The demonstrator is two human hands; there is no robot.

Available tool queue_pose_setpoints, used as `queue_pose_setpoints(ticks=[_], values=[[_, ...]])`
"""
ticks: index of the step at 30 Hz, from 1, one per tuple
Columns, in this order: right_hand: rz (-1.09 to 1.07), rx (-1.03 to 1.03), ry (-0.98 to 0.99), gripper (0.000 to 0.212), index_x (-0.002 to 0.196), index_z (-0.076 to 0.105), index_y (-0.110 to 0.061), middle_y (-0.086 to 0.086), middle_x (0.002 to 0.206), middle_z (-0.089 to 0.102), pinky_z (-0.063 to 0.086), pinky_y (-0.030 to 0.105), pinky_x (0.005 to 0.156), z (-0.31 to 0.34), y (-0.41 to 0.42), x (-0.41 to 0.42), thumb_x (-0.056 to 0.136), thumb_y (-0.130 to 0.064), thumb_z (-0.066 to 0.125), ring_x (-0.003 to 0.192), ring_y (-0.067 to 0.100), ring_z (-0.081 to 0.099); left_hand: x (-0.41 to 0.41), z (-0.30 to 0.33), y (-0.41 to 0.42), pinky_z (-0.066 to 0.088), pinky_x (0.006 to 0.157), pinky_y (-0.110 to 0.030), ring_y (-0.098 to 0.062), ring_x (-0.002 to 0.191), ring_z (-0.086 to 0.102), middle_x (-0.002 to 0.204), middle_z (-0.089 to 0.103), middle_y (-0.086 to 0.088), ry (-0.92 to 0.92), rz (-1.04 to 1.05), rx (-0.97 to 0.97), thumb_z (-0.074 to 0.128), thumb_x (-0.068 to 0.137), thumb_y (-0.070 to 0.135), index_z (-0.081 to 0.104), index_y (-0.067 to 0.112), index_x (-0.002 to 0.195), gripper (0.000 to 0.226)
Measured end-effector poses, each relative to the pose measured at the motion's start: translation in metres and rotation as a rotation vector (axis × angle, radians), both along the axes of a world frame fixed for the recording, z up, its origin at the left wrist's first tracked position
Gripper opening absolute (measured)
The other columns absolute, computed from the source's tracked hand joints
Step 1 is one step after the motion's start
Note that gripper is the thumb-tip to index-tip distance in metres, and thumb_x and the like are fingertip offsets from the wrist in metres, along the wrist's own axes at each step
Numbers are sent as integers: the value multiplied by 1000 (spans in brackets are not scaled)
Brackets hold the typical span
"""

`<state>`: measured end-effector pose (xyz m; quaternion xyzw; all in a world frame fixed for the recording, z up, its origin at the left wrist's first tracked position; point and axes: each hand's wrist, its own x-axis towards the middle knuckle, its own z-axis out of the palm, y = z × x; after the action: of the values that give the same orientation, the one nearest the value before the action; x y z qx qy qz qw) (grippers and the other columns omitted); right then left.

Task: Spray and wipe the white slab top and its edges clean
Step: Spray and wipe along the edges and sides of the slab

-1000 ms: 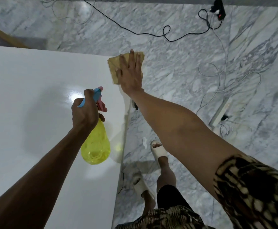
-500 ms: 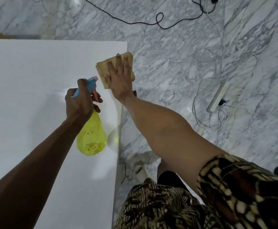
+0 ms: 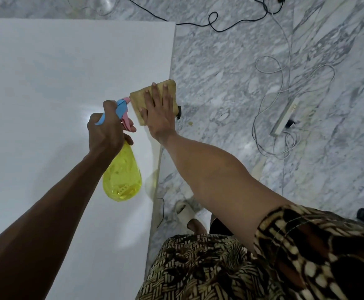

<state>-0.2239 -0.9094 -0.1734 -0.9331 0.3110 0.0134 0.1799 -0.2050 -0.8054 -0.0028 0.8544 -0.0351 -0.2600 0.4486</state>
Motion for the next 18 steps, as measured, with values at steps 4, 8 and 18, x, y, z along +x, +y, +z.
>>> queue_pose_setpoints(ticks=[4,8,18], values=[[4,16,-25,58,157,22,-14,11,166,9,0,49,123,0,36,-23,106,-42,27,152,38,-1,-21,-2,48,53,45,-28,-29,78,72,75,65,-13,-3,15,7,32,112,34,73,25,98,44],[-22,12,-30,56,156,25,-14,10,166,12,3,51,123,-3,83,-47,106,-41,27,152,38,-1,-41,-9,105,54,48,-29,-27,79,72,80,65,-15,-29,-8,3,31,110,34,75,26,119,46],[-28,39,-33,56,155,25,-15,10,166,12,8,54,121,-7,187,-112,106,-40,25,152,38,1,-100,-27,207,59,64,-42,-43,92,75,84,66,-16,-25,-15,48,31,101,47,71,15,136,62]])
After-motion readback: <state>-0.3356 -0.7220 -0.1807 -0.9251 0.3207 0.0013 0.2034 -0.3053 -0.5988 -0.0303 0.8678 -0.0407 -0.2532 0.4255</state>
